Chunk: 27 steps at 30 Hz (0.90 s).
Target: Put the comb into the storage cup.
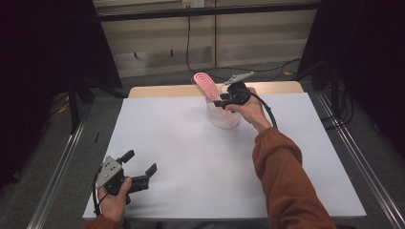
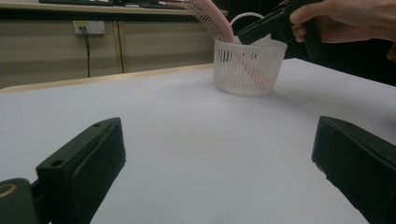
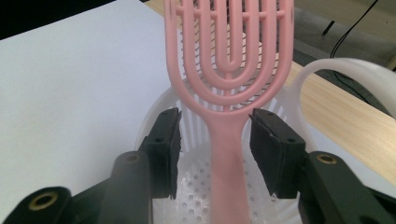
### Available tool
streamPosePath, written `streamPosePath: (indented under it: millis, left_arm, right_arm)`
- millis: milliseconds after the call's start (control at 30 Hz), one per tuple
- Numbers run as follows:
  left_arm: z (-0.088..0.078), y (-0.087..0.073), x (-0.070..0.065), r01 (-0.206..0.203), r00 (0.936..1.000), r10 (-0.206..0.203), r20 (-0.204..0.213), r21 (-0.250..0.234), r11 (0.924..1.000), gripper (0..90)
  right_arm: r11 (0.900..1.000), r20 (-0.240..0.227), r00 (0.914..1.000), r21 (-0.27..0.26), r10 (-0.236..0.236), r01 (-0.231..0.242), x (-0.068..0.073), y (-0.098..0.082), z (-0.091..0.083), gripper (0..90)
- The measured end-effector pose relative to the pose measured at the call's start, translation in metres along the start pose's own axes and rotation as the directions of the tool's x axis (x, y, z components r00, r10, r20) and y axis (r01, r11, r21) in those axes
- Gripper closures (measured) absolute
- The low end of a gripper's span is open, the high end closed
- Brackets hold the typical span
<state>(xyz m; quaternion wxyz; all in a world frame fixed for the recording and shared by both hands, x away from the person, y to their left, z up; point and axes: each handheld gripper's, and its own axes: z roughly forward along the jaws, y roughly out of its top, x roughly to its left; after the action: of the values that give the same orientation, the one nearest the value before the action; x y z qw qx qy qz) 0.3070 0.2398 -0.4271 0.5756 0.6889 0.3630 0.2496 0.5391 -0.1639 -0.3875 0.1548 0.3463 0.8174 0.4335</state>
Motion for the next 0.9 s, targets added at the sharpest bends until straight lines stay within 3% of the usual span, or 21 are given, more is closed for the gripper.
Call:
streamPosePath:
  millis: [900]
  left_arm:
    - [0.0036,-0.0014,0.0026,0.006,1.0000,-0.006,-0.006,0.012,0.9999,2.7]
  right_arm:
    - [0.997,0.016,0.9995,-0.069,0.028,-0.026,0.0028,-0.0030,-0.0102,35.9]
